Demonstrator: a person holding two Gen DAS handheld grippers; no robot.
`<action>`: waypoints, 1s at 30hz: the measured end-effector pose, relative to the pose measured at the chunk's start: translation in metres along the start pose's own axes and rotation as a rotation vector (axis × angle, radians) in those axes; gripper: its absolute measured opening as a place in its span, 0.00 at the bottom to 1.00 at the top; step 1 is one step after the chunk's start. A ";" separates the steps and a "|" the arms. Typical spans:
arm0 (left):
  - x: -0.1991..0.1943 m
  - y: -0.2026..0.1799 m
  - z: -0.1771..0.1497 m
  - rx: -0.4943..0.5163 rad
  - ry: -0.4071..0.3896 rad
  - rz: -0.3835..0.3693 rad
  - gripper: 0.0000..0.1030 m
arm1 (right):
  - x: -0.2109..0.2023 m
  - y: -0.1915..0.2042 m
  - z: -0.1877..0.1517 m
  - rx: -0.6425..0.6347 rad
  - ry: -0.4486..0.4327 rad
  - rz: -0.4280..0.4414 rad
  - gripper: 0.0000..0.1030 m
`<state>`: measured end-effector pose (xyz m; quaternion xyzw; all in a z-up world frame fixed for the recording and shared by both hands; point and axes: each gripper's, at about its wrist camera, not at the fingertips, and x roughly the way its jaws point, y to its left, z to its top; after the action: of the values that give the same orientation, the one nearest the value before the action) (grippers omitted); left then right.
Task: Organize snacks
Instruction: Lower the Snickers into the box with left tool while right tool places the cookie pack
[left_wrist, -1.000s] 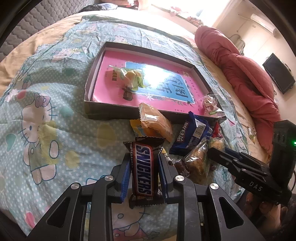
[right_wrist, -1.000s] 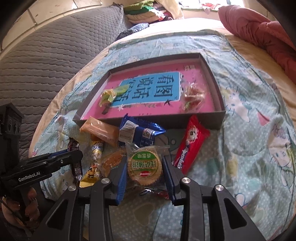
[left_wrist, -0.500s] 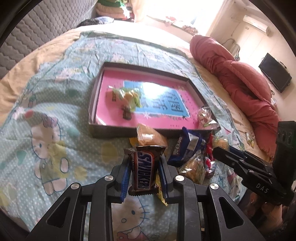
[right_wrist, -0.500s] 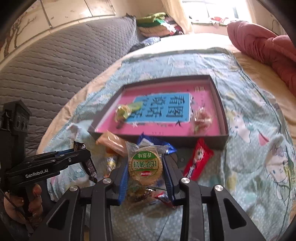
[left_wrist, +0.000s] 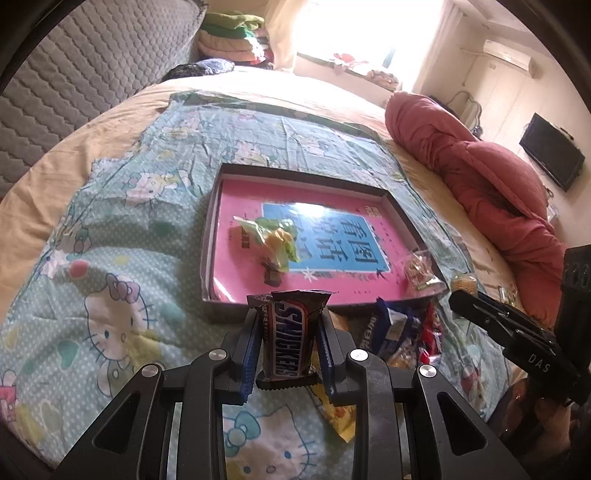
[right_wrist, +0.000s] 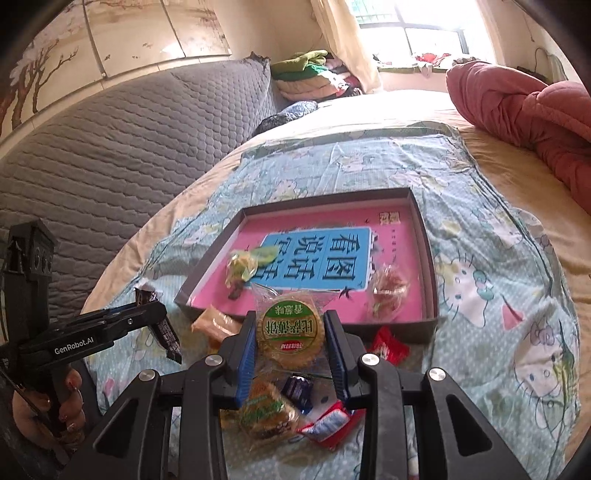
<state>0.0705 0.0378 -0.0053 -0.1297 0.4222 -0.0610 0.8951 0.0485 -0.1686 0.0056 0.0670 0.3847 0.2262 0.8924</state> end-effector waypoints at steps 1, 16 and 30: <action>0.001 0.001 0.003 -0.003 -0.008 0.002 0.28 | 0.000 -0.001 0.002 -0.001 -0.003 0.001 0.34; 0.028 0.011 0.026 0.002 -0.040 0.037 0.28 | 0.016 -0.017 0.019 0.012 -0.014 -0.018 0.34; 0.063 0.016 0.035 0.019 -0.008 0.053 0.28 | 0.043 -0.028 0.028 0.002 0.015 -0.059 0.34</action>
<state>0.1379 0.0453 -0.0352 -0.1099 0.4215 -0.0407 0.8992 0.1039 -0.1723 -0.0111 0.0551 0.3934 0.2000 0.8957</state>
